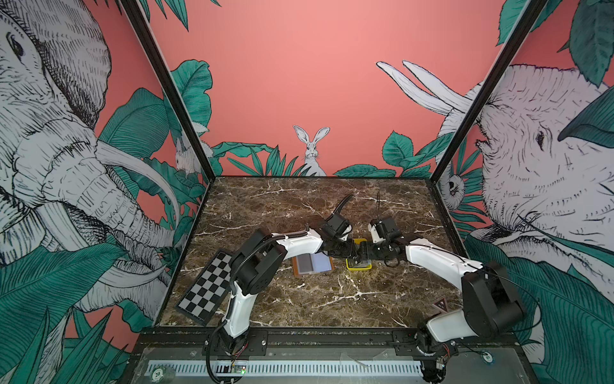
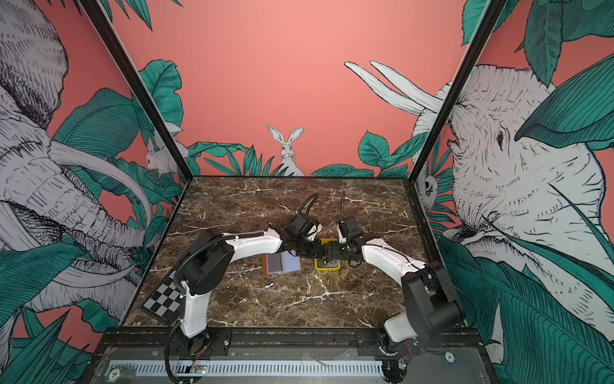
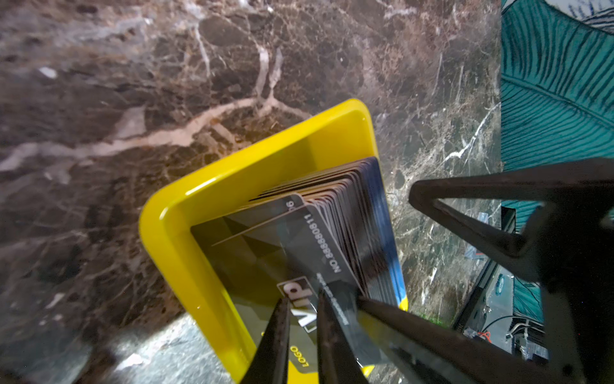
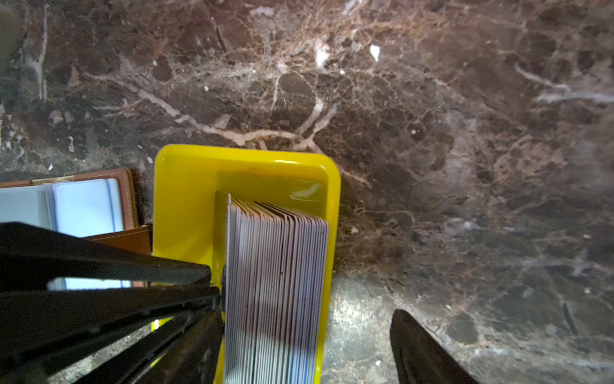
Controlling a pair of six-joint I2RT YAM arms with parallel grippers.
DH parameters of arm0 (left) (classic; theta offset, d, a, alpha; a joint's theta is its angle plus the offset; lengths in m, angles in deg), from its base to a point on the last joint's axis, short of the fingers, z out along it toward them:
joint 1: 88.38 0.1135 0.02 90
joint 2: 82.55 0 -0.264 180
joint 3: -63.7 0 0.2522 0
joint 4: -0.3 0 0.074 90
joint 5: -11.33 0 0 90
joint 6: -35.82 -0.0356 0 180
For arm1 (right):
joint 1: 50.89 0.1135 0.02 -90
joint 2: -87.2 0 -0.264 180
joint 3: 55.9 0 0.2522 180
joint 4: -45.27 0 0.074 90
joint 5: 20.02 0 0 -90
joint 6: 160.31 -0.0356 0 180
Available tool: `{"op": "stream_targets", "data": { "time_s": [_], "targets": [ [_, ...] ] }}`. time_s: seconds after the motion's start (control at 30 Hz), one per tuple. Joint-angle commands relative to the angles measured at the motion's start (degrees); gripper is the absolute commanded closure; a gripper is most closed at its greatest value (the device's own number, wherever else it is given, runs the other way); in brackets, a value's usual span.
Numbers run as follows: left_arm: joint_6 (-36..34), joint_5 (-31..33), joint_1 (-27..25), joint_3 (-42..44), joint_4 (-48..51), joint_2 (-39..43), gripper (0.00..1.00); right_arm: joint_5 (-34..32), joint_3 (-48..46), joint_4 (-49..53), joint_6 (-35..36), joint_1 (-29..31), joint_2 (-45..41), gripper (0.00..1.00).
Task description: Put the credit cards into the card holder
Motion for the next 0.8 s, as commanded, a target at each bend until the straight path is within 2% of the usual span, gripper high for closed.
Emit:
{"op": "stream_targets", "data": {
  "time_s": [0.0,0.17,0.3,0.43,0.53,0.77],
  "targets": [
    [-0.05,0.49,0.14,-0.34,2.85,-1.19,0.81,-1.39,-0.82,1.28,0.31,-0.37,-1.99,0.22],
    [0.59,0.16,0.12,-0.31,1.97,-1.38,0.81,1.95,-1.55,1.07,-0.78,-0.35,-4.88,0.24],
    [0.8,-0.06,0.14,-0.27,1.71,-1.39,0.81,3.76,-3.17,-0.75,-3.86,-0.39,-7.39,0.34],
    [0.57,0.02,0.14,0.02,1.51,-1.01,0.81,9.35,-3.97,-3.63,-6.81,-0.37,-6.62,0.53],
    [0.73,0.12,0.14,0.65,0.93,-0.6,0.81,10.89,-5.04,-6.52,-8.24,-0.27,-6.04,0.63],
    [0.7,-0.01,0.14,0.73,0.62,-0.49,0.81,12.82,-5.14,-8.04,-8.18,-0.18,-3.83,0.76]
  ]
}}
